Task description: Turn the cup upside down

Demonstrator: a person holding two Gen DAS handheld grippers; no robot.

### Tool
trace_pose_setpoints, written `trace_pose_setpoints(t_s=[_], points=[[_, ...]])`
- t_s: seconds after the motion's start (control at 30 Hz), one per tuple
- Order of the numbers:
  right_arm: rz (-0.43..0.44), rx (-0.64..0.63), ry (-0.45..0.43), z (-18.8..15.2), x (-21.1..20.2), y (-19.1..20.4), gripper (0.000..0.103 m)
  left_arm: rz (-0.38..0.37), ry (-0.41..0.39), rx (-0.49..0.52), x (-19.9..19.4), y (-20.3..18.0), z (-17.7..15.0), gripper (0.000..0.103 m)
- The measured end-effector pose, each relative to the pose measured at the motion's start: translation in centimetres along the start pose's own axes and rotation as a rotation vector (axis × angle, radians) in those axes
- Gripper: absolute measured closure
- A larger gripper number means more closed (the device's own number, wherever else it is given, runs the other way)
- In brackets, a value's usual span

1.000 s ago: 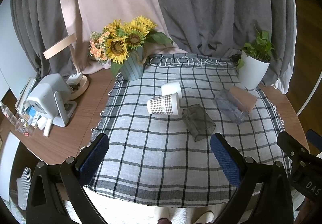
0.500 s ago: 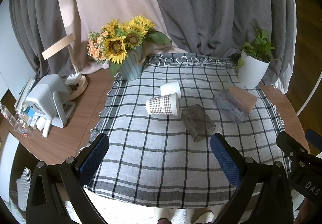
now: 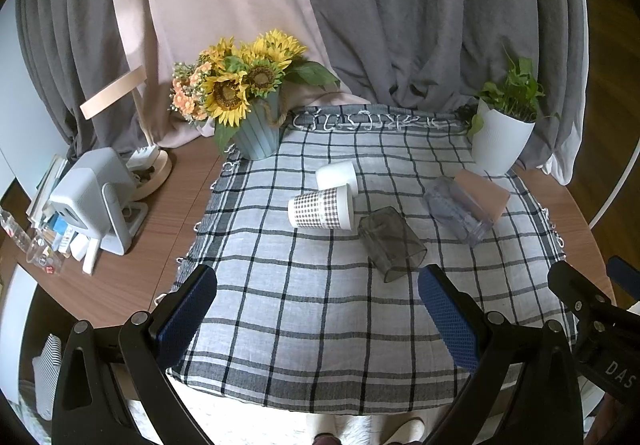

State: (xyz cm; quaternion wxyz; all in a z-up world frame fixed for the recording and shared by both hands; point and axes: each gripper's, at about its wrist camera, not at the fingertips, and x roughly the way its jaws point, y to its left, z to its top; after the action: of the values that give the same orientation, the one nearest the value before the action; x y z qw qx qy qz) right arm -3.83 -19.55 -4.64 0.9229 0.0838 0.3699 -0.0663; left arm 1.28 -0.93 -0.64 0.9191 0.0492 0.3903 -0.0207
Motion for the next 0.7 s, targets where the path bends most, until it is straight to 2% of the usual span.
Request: trace_pose_setpoints(t_s=[0.37,0.53,0.7], points=[[0.0,-0.004,0.011,-0.1,0.5,0.4,0.006,0.009,0.024,-0.013,1.0,0.5,0.1,0.0],[0.009,-0.027,0.039,0.5,1.5,1.0,0.006,0.006,0.096,-0.102,2.5,1.8,0.1,0.0],[0.049,-0.097,0.079,2.4,3.1,2.1,0.006,0.018,0.135,-0.15,4.0,2.4,0.4,0.0]])
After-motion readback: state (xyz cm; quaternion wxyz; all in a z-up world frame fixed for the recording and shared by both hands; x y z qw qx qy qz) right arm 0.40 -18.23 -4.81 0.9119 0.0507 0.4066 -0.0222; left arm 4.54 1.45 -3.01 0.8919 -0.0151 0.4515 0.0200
